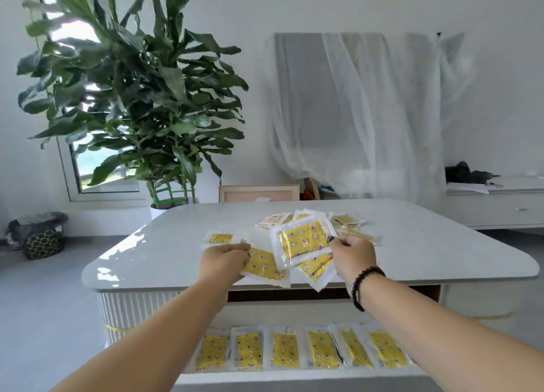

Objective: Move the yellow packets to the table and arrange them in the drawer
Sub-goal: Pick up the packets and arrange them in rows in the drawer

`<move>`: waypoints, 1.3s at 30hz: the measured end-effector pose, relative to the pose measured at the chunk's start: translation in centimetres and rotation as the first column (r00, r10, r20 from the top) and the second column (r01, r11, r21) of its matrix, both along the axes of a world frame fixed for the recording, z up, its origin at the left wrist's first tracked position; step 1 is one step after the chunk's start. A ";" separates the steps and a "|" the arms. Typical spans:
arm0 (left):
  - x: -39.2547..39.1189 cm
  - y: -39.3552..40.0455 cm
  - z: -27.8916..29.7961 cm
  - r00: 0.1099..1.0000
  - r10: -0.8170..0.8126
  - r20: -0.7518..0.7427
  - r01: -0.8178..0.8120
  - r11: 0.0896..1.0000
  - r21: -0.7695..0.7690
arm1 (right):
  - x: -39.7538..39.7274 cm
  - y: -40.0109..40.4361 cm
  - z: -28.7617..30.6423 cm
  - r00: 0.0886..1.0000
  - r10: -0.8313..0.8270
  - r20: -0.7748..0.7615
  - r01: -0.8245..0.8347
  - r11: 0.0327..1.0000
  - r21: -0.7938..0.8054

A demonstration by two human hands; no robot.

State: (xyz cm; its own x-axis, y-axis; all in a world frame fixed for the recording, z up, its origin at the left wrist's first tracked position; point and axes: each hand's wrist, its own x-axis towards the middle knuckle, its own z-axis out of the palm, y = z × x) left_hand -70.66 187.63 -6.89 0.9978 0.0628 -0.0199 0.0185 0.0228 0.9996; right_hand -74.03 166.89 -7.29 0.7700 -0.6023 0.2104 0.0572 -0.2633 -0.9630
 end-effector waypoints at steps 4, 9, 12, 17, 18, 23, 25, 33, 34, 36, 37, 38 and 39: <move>-2.1 0.7 -0.3 0.998 -0.067 0.002 0.067 0.996 -0.051 | -2.1 0.5 -0.4 0.999 0.038 -0.029 -0.037 0.999 0.027; -3.6 0.4 -1.4 0.994 -0.104 0.016 0.104 0.992 -0.065 | -3.6 0.8 -1.5 0.996 0.065 -0.068 -0.060 0.995 0.075; -4.4 0.3 -2.2 0.990 -0.140 0.008 0.141 0.990 -0.021 | -4.0 1.4 -2.1 0.987 0.122 -0.107 -0.108 0.986 0.130; -4.9 0.3 -2.7 0.989 -0.147 0.018 0.147 0.989 -0.003 | -4.1 2.7 -2.8 0.971 0.204 -0.126 -0.182 0.969 0.166; -4.9 0.3 -2.6 0.990 -0.138 0.022 0.138 0.990 -0.004 | -4.2 2.9 -3.0 0.968 0.224 -0.117 -0.205 0.966 0.157; -4.4 0.9 -2.1 0.994 -0.112 0.021 0.112 0.994 -0.006 | -4.5 3.4 -2.8 0.935 0.347 -0.071 -0.329 0.926 0.185; -4.1 1.2 -2.0 0.995 -0.098 0.021 0.098 0.995 -0.010 | -4.3 3.3 -2.8 0.928 0.368 -0.060 -0.348 0.912 0.215; -3.4 1.2 -2.0 0.998 -0.052 0.022 0.053 0.998 -0.036 | -4.5 2.9 -2.9 0.921 0.388 -0.041 -0.366 0.896 0.250; -3.2 1.4 -2.1 1.000 -0.025 0.018 0.025 0.999 -0.027 | -4.7 2.7 -2.8 0.921 0.388 -0.043 -0.366 0.897 0.250; -2.6 2.0 -2.2 0.999 0.031 0.009 -0.031 0.999 -0.008 | -4.7 2.1 -2.7 0.933 0.358 -0.049 -0.335 0.909 0.247; -2.3 2.4 -2.2 0.999 0.049 0.004 -0.049 0.999 0.004 | -4.8 1.7 -2.7 0.938 0.342 -0.054 -0.320 0.917 0.239; -2.1 2.9 -2.1 0.998 0.061 -0.005 -0.061 0.998 0.016 | -4.8 1.4 -2.7 0.944 0.325 -0.058 -0.304 0.926 0.225; -2.0 3.3 -2.0 0.998 0.064 -0.017 -0.064 0.998 0.025 | -4.9 1.1 -2.7 0.949 0.309 -0.065 -0.291 0.935 0.203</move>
State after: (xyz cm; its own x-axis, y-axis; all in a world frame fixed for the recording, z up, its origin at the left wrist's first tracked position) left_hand -72.66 190.91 -8.90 0.9913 0.1269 -0.0354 0.0356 0.0005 0.9994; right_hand -78.95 168.02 -9.95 0.9318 -0.3615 0.0331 0.0117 -0.0612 -0.9981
